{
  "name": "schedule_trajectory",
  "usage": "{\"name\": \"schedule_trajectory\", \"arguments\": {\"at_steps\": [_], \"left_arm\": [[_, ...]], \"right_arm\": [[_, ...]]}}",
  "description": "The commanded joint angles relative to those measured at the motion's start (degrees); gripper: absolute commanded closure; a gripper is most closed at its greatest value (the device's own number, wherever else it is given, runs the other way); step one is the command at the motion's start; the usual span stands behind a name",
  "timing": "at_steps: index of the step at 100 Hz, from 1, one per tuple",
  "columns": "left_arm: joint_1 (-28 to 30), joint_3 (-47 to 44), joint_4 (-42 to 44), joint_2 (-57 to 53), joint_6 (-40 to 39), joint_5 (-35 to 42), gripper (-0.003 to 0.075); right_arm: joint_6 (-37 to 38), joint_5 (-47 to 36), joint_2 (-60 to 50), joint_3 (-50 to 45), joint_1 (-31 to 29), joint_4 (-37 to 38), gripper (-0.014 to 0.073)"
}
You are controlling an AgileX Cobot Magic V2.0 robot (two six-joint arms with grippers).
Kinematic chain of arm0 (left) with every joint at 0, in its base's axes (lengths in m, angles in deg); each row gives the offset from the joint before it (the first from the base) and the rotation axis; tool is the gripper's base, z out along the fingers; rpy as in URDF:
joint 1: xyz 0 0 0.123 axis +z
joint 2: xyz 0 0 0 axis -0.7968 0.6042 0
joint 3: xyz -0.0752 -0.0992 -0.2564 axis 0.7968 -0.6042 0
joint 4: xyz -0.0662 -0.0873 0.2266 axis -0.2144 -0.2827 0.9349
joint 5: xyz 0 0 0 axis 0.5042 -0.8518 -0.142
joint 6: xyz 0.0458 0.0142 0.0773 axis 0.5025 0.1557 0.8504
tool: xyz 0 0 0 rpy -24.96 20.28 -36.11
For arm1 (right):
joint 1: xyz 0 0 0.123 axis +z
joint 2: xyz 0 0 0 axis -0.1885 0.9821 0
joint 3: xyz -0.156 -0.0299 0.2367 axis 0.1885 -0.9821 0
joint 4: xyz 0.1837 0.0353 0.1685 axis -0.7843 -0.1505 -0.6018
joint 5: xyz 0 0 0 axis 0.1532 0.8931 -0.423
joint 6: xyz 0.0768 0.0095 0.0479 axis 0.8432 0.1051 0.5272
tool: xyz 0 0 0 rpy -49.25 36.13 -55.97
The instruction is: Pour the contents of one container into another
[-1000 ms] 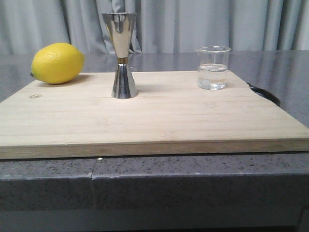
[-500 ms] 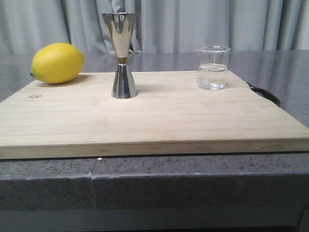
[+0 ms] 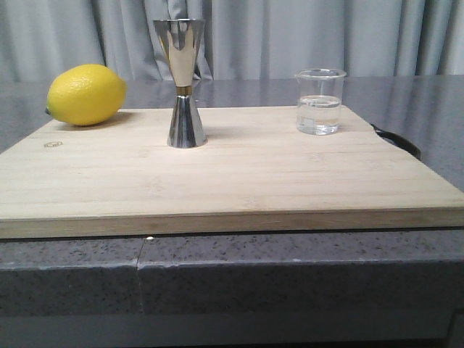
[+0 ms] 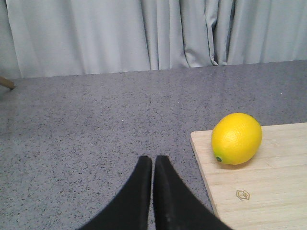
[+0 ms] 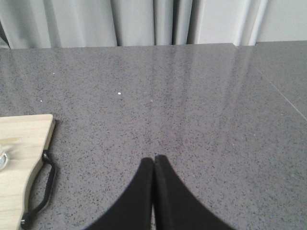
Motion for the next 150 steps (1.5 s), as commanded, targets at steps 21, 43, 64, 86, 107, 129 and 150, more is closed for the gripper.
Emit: {"name": "schedule_trajectory", "arguments": {"at_steps": [21, 43, 64, 86, 107, 129, 150], "left_arm": [[0.1, 2.1, -0.5, 0.5, -0.3, 5.0, 0.0696], [0.1, 2.1, 0.6, 0.5, -0.3, 5.4, 0.0206], [0.1, 2.1, 0.0, 0.5, -0.3, 5.9, 0.0136], [0.1, 2.1, -0.8, 0.5, -0.3, 6.8, 0.0136], [0.1, 2.1, -4.5, 0.5, -0.3, 6.0, 0.0135], [0.1, 8.9, -4.6, 4.4, 1.0, -8.6, 0.0135], [0.1, 17.0, -11.4, 13.8, 7.8, -21.3, 0.0136]], "right_arm": [[1.5, -3.5, 0.6, 2.0, -0.1, 1.1, 0.0564], [1.5, -3.8, 0.6, 2.0, -0.1, 1.1, 0.0191], [1.5, -3.8, 0.6, 2.0, -0.1, 1.1, 0.0167], [1.5, -4.2, 0.6, 2.0, -0.1, 1.1, 0.0167], [1.5, -3.6, 0.6, 2.0, -0.1, 1.1, 0.0167], [1.5, 0.7, 1.4, 4.8, -0.1, -0.4, 0.0167], [-0.5, 8.0, 5.6, 10.5, -0.1, -0.4, 0.0167]]}}
